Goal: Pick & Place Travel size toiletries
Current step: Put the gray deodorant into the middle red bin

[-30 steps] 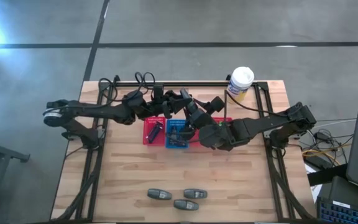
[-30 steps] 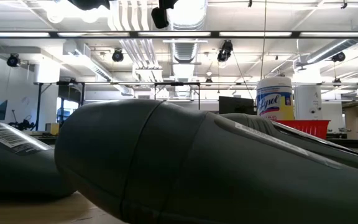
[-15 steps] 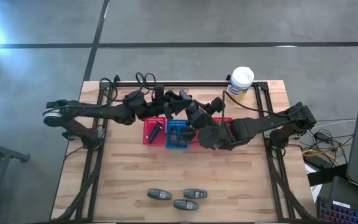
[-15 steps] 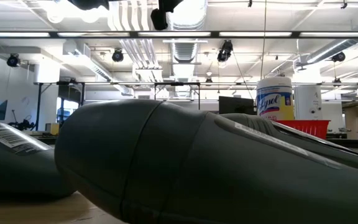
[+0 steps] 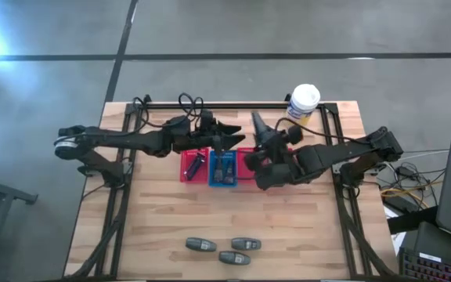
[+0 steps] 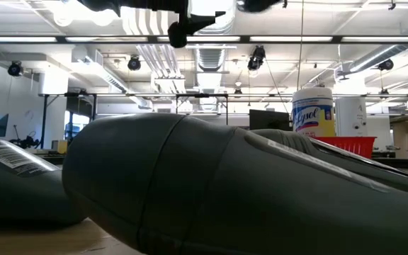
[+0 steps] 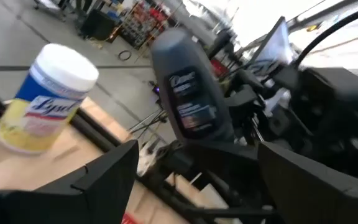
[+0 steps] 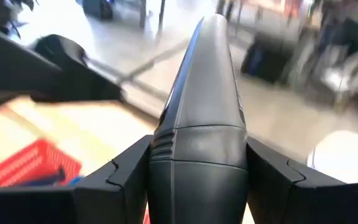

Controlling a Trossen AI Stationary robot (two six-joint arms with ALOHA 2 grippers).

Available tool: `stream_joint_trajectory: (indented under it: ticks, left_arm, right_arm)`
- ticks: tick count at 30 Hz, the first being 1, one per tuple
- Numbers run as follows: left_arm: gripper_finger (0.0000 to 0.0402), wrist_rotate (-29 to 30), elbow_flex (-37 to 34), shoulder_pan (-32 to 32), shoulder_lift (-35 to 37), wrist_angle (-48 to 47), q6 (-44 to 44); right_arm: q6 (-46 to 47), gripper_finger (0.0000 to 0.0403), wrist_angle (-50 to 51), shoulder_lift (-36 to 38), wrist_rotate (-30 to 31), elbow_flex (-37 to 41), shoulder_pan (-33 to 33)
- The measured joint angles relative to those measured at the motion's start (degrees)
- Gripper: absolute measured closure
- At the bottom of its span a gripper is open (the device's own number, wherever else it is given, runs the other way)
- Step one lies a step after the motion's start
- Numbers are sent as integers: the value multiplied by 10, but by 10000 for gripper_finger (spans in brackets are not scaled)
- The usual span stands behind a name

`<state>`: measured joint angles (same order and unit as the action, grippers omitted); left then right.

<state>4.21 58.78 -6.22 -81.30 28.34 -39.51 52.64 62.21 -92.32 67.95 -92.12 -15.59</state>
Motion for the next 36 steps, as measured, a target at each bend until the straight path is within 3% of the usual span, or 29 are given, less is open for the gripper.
stream_joint_trajectory:
  ticks: [3, 5, 9, 12, 15, 19, 28, 36]
  left_arm:
    - [68, -8, 0, 1, 7, -44, 8]
    - [70, -20, 0, 7, 17, -83, 18]
    - [71, -27, 0, 36, 43, -183, 37]
    - [71, -16, 0, 68, 70, -276, 51]
    - [71, 45, -2, 107, 103, -376, 56]
    - [71, 182, -31, 154, 148, -457, 39]
    - [71, 204, -186, 166, 274, -439, -86]
    - [71, 206, -305, 169, 372, -351, -173]
  right_arm:
    - [136, 208, 88, 2, -80, 3, 8]
    - [175, 205, 103, 1, -134, 15, 12]
    - [185, 209, 40, -8, -225, 65, 20]
    - [185, 209, -44, -8, -258, 114, 20]
    - [195, 208, -108, -8, -289, 159, 20]
    - [206, 202, -182, 0, -323, 214, 21]
    - [222, 200, -408, 7, -408, 338, 54]
    - [243, 193, -414, 7, -412, 355, 78]
